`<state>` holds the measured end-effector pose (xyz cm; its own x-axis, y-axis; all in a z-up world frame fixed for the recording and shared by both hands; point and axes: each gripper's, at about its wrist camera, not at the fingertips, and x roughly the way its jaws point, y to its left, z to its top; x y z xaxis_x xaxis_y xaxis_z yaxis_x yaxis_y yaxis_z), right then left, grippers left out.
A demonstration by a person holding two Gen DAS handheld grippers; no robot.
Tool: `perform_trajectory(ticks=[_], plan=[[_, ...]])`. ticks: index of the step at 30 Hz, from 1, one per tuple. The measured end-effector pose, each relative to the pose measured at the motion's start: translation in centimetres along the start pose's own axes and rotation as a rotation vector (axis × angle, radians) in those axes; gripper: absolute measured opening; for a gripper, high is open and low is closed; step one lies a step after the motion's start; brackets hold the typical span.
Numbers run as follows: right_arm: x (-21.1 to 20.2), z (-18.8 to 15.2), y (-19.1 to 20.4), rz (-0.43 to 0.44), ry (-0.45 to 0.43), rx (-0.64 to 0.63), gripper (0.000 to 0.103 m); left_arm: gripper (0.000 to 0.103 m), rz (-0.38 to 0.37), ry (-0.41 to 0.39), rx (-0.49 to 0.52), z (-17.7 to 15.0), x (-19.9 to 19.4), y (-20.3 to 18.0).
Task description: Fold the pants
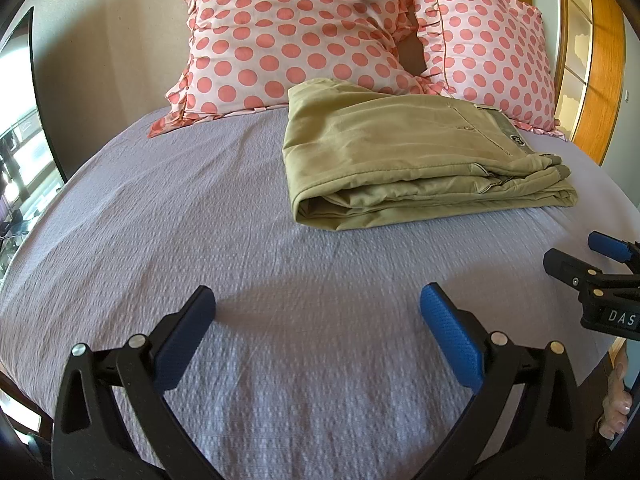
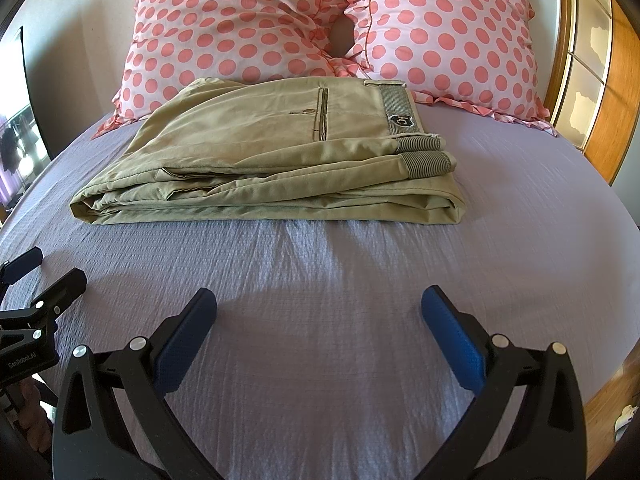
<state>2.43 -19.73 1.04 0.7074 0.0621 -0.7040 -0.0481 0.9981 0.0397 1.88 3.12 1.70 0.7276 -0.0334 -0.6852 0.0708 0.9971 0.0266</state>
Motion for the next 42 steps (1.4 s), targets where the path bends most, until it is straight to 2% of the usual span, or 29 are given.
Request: perform_trajectory(ticks=[24, 31, 42], plan=[[0.0, 0.0, 0.0, -0.001, -0.001, 0.001, 0.102, 0.101, 0.0, 0.0, 0.001, 0.0, 0.0, -0.1], [0.0, 0.0, 0.1, -0.001, -0.001, 0.001, 0.102, 0.101, 0.01, 0.056, -0.005, 0.7, 0.2, -0.1], [0.1, 0.0, 0.1, -0.001, -0.002, 0.001, 0.102, 0.101, -0.005, 0.07, -0.005, 1.0, 0.4, 0.1]])
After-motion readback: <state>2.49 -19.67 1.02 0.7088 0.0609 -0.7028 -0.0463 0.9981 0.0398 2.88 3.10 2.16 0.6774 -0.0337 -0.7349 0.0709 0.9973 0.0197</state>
